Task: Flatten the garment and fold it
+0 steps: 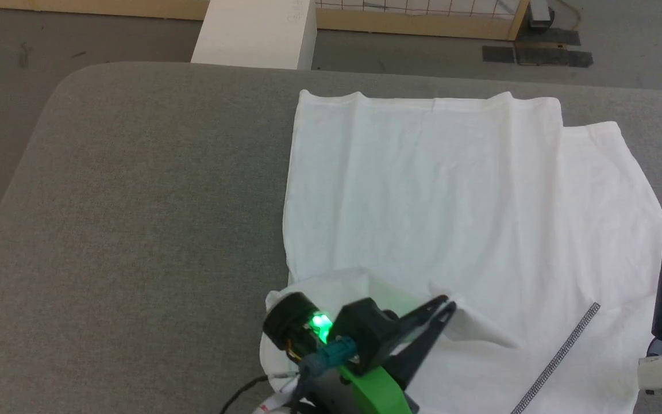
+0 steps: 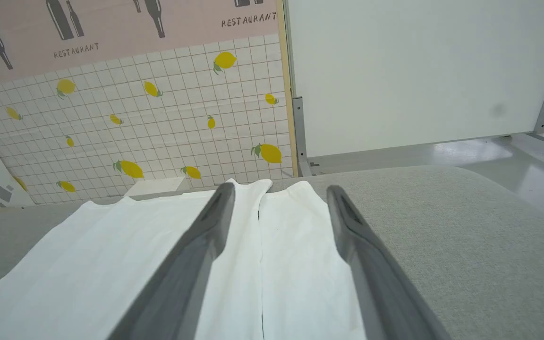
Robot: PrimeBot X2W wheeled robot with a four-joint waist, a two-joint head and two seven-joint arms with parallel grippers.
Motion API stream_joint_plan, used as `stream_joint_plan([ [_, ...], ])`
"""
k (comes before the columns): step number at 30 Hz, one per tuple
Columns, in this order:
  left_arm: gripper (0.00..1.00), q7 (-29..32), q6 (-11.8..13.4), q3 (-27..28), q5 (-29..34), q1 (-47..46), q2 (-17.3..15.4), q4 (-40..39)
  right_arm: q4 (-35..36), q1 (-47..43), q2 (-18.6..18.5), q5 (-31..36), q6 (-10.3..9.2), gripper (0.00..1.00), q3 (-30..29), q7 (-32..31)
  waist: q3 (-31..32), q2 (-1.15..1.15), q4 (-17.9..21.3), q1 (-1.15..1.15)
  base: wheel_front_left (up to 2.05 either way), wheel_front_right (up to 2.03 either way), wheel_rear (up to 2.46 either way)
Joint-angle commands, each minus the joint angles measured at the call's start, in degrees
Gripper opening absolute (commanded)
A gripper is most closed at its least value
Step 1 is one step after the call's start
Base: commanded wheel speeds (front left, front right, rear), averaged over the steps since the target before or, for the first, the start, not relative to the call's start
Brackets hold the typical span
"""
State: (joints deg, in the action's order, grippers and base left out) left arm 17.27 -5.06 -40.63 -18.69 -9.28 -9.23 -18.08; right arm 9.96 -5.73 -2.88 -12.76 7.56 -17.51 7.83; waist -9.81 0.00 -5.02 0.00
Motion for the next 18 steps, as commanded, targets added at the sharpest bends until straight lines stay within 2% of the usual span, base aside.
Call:
stream_joint_plan([
  [1, 0.0, -0.7, -0.44, -1.08, 0.83, -0.87, 0.46, 0.36, -0.08, 0.02, 0.01, -0.46, -0.08, 1.0, 0.04, 0.19, -0.55, 0.0, 0.29, 0.0, 0.0, 0.0, 0.0],
  [11, 0.0, -2.5, -1.85, -9.16, -0.19, -1.07, 0.75, 4.25, -0.88, 0.63, 0.01, -0.64, -0.08, 1.0, -0.42, 0.63, -2.23, 0.0, 1.16, 0.0, 0.0, 0.0, 0.0],
  [14, 0.0, -1.1, -2.02, -10.98, -0.21, -1.64, -0.34, 6.66, -1.0, 0.88, 0.01, -0.61, -0.08, 1.0, -0.38, 0.7, -2.6, 0.0, 1.31, 0.0, 0.0, 0.0, 0.0],
  [15, 0.0, 0.76, -2.15, -12.57, -0.93, -2.2, -1.47, 9.78, -1.0, 1.2, 0.01, -0.54, -0.08, 1.0, -0.36, 0.68, -3.04, 0.0, 1.54, 0.0, 0.0, 0.0, 0.0],
  [18, 0.0, 2.51, -2.23, -13.69, -2.03, -2.92, -1.97, 12.06, -0.93, 1.57, 0.01, -0.43, -0.08, 1.0, -0.37, 0.62, -3.61, 0.0, 1.79, 0.0, 0.0, 0.0, 0.0],
])
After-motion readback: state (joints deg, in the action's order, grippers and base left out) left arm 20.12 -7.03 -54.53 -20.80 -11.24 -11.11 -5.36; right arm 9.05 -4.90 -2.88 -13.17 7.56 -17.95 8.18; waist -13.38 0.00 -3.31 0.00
